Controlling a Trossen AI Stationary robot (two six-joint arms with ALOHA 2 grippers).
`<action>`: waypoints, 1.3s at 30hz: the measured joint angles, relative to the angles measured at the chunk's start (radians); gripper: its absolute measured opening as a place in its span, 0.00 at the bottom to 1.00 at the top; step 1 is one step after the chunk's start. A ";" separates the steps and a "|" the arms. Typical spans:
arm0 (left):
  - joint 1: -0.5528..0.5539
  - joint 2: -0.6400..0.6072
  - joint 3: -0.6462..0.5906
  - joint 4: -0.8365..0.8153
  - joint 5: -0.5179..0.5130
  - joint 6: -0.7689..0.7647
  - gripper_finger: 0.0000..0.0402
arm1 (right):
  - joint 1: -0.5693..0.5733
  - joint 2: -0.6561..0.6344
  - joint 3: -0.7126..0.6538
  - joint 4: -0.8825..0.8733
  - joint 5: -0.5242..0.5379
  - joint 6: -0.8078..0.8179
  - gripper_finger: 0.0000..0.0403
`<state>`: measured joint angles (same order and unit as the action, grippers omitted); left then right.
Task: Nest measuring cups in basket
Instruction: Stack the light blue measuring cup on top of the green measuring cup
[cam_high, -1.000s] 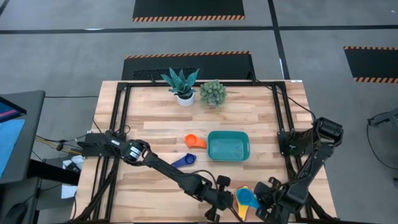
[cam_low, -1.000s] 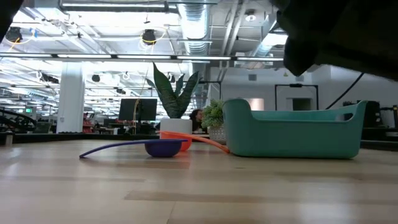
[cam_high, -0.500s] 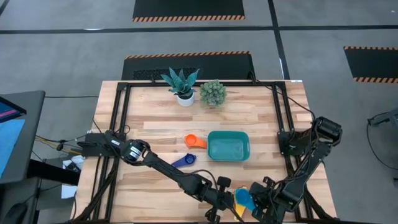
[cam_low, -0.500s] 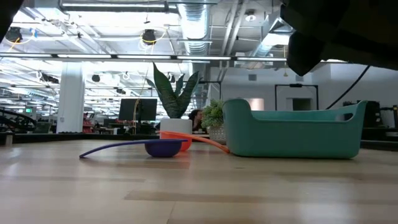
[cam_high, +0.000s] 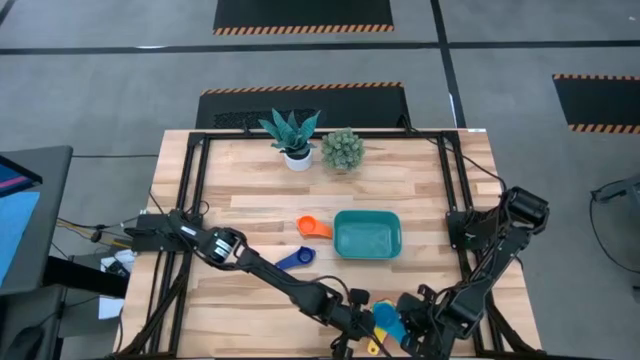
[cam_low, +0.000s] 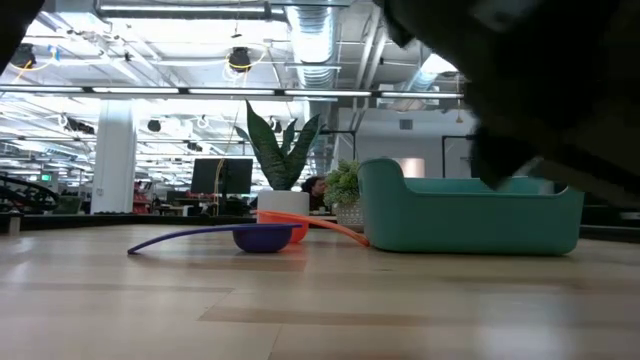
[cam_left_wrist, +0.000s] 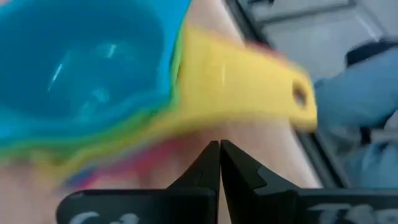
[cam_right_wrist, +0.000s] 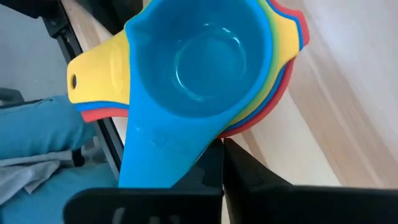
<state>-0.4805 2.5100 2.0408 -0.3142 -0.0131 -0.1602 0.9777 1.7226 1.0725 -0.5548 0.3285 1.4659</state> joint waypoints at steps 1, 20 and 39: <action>0.000 0.009 0.003 0.025 0.002 -0.007 0.00 | -0.005 0.000 0.000 0.005 0.000 -0.013 0.04; 0.000 0.003 0.061 -0.024 -0.012 0.017 0.00 | -0.028 0.000 0.000 0.040 0.012 -0.081 0.02; -0.009 0.003 0.061 0.018 -0.055 0.021 0.00 | -0.008 0.000 0.000 0.131 0.012 -0.084 0.02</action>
<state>-0.4896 2.5130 2.1021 -0.2958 -0.0681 -0.1390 0.9697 1.7222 1.0725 -0.4239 0.3405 1.3822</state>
